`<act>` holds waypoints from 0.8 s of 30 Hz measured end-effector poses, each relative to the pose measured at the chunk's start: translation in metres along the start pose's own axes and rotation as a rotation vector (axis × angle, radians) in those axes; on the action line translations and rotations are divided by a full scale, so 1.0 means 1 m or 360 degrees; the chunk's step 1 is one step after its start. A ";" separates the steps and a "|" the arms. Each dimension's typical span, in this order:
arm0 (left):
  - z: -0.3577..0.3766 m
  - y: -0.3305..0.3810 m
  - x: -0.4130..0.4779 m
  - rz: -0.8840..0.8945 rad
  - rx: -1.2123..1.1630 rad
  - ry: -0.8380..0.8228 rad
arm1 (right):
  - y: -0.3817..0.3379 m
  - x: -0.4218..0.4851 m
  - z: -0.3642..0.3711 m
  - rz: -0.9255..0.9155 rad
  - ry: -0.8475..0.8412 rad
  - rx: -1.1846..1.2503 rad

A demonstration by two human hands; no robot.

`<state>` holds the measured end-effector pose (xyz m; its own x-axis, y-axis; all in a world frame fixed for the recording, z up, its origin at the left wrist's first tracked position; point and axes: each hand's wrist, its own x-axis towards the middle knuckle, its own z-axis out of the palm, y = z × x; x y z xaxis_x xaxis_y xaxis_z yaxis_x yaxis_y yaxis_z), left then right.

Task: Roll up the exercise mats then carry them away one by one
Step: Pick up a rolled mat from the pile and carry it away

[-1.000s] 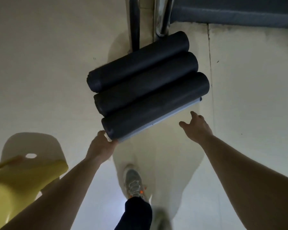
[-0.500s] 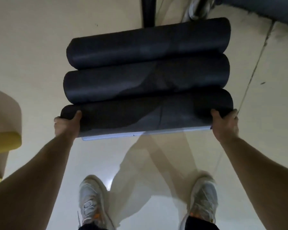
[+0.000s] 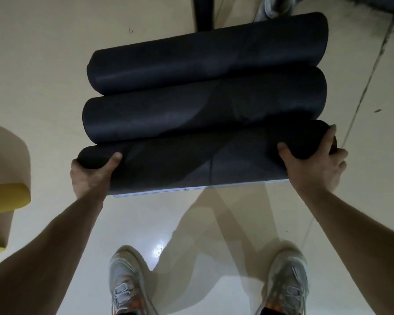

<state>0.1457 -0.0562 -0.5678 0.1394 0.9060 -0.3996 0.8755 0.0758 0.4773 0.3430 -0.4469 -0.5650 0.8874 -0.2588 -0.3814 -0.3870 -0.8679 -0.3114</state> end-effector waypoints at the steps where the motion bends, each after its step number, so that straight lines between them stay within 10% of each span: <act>1: 0.003 -0.002 0.003 0.0016 0.0053 -0.0013 | 0.001 -0.002 0.002 -0.0025 -0.0026 -0.0044; 9: 0.012 0.007 0.007 0.0063 0.0626 -0.0075 | 0.000 -0.001 0.007 0.0020 -0.0120 -0.0146; 15: 0.011 0.051 -0.017 0.1552 0.1188 -0.0598 | -0.035 -0.068 0.044 0.0962 -0.0507 0.0731; 18: 0.032 0.078 -0.030 0.1499 0.1451 -0.1020 | -0.055 -0.090 0.101 0.1015 -0.0669 0.1217; 24: 0.055 0.081 -0.035 0.1584 0.1752 -0.0868 | -0.078 -0.113 0.130 0.0998 -0.0343 0.1814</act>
<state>0.2372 -0.1045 -0.5587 0.7700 0.1354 -0.6235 0.1949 -0.9804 0.0277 0.2400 -0.2945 -0.6109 0.4649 -0.3197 -0.8256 -0.8020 0.2428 -0.5457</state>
